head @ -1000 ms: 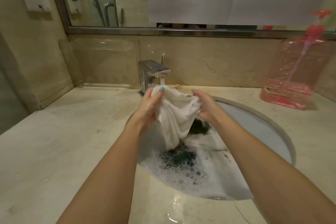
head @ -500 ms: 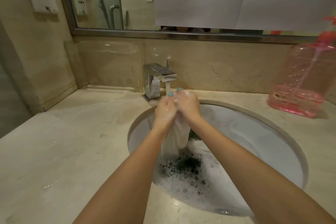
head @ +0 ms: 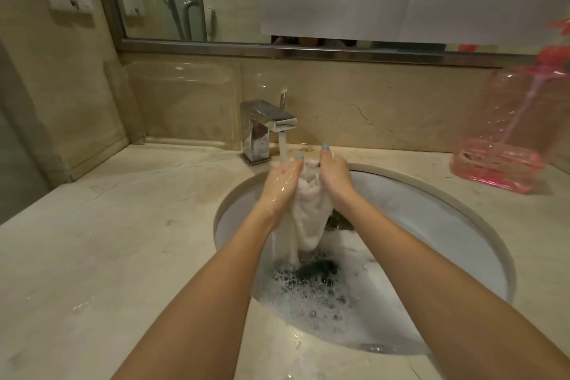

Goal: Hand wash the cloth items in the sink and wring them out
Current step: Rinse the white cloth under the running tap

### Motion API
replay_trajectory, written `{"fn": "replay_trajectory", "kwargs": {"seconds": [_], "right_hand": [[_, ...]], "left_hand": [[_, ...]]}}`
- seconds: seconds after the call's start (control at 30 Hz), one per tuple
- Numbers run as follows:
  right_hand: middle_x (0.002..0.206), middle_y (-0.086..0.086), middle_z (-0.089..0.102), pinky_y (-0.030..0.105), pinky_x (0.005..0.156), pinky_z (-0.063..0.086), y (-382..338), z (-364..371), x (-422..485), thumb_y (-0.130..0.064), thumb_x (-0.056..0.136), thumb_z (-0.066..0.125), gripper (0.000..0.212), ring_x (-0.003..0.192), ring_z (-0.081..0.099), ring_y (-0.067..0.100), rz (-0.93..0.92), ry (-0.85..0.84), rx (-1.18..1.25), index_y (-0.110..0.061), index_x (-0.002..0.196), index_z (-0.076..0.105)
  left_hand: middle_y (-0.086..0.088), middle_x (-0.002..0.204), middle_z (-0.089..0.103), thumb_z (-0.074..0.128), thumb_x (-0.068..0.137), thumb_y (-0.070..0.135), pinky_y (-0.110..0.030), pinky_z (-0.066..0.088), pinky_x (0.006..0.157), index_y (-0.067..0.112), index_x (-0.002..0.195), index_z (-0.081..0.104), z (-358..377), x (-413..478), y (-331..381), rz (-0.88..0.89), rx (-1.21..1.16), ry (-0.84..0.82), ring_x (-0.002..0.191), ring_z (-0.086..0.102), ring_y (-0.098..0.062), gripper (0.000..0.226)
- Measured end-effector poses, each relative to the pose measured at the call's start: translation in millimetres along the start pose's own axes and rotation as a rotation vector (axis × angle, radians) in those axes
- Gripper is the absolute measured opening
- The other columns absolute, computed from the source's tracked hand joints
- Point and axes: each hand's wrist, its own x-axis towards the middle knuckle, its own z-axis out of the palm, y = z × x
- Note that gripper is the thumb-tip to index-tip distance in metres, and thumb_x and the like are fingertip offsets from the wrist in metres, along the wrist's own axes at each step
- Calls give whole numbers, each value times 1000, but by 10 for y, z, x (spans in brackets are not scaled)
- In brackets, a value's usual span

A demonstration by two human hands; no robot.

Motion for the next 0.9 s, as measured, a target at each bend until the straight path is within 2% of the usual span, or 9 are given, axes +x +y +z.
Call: {"fn": "replay_trajectory", "kwargs": {"seconds": [0.07, 0.13, 0.2, 0.27, 0.4, 0.5, 0.7, 0.8, 0.9], "right_hand": [[98, 10, 67, 35, 83, 51, -3, -69, 43, -51, 103, 27, 51, 92, 64, 24, 24, -34, 46, -11, 93, 58], [115, 11, 66, 41, 93, 52, -53, -125, 82, -56, 100, 26, 58, 103, 64, 26, 93, -39, 154, -10, 116, 57], [119, 9, 64, 38, 89, 54, -91, -184, 58, -53, 101, 28, 57, 105, 64, 26, 147, -68, 271, -9, 128, 52], [114, 10, 68, 36, 82, 57, -79, -236, 37, -50, 102, 31, 52, 99, 68, 25, 168, -159, 362, -11, 127, 54], [106, 8, 68, 32, 75, 57, -147, -252, 4, -48, 100, 38, 43, 93, 67, 21, 129, -204, 365, -13, 119, 54], [109, 4, 65, 31, 81, 54, -161, -182, 39, -49, 101, 38, 41, 98, 64, 20, -26, -58, 245, -14, 113, 56], [97, 3, 70, 31, 79, 55, -10, -152, 17, -41, 101, 44, 27, 86, 66, 16, -35, -101, 184, -26, 88, 62], [91, 2, 72, 30, 74, 56, -40, -142, -26, -43, 95, 55, 26, 83, 68, 15, -8, -218, 215, -19, 90, 64], [91, 3, 69, 27, 74, 54, -64, -121, -43, -47, 91, 59, 31, 88, 68, 17, -72, -339, 176, -16, 95, 64]], "left_hand": [[2, 84, 59, 41, 103, 37, -26, 42, 66, 15, 88, 60, -35, 11, -53, 1, 191, 1, 85, 56, -19, 33], [-1, 104, 55, 45, 101, 42, -30, 41, 76, 11, 118, 51, -81, 46, -116, -42, 341, -21, 100, 52, -23, 36], [-3, 134, 46, 51, 96, 49, -30, 37, 92, 12, 144, 32, -99, 48, -109, -71, 269, -87, 123, 47, -24, 63], [-2, 147, 40, 54, 93, 54, -29, 35, 97, 14, 147, 32, -102, 55, -86, -6, 217, -143, 133, 42, -24, 70], [7, 129, 59, 58, 89, 55, -25, 47, 92, 21, 132, 53, -159, 59, -64, -45, 92, -297, 117, 56, -16, 55], [0, 113, 70, 59, 87, 60, -36, 51, 93, 24, 110, 66, -208, 104, -61, -92, 0, -176, 105, 65, -21, 43], [-7, 108, 68, 77, 65, 37, -36, 53, 68, 19, 111, 58, -312, 168, -98, -74, -255, -64, 92, 67, -25, 53], [-6, 112, 72, 75, 69, 61, -39, 56, 81, 18, 120, 65, -317, 151, -78, -232, -274, -246, 102, 69, -26, 68], [-7, 113, 72, 63, 83, 60, -43, 54, 92, 17, 120, 67, -307, 155, -100, -322, -204, -312, 108, 68, -27, 57]]}}
